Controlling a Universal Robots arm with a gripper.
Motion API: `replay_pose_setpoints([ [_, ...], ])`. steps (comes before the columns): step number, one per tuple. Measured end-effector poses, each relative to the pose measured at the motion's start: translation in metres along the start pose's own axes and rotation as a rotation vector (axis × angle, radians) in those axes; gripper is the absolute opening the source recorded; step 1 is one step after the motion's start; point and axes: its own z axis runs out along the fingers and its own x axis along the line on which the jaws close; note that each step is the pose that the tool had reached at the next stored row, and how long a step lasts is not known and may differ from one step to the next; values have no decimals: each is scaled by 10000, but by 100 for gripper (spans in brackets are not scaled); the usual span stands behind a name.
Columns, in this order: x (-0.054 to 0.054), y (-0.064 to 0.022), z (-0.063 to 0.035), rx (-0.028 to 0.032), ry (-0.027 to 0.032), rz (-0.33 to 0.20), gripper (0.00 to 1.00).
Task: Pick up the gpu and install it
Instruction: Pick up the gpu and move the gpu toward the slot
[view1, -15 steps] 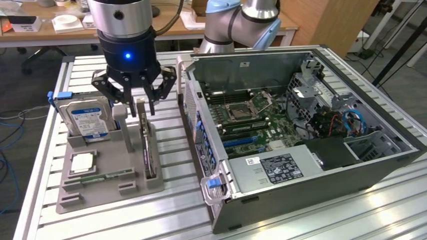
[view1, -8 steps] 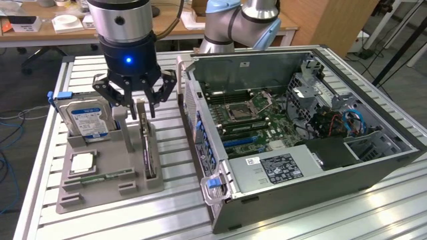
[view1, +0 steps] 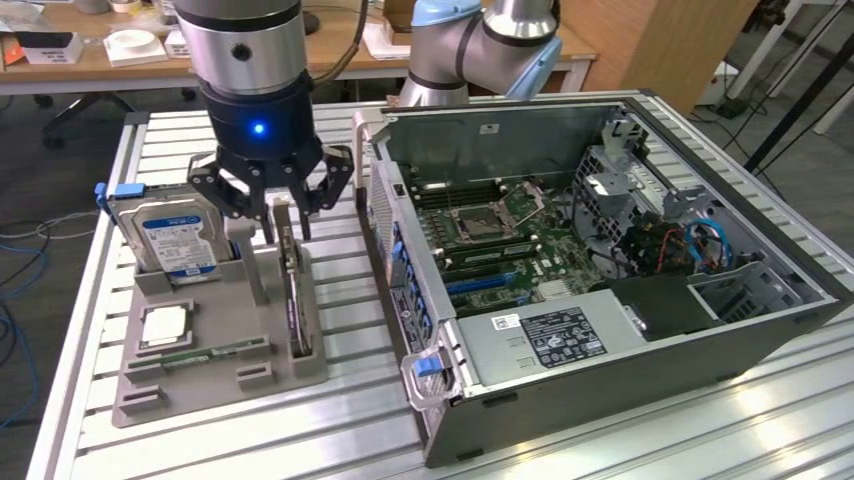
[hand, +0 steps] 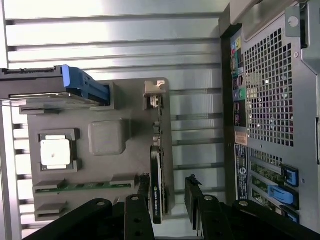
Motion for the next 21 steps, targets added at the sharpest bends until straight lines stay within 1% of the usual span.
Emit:
replay_pose_setpoints([
  [21,15,-73,202,3,0,0,42],
])
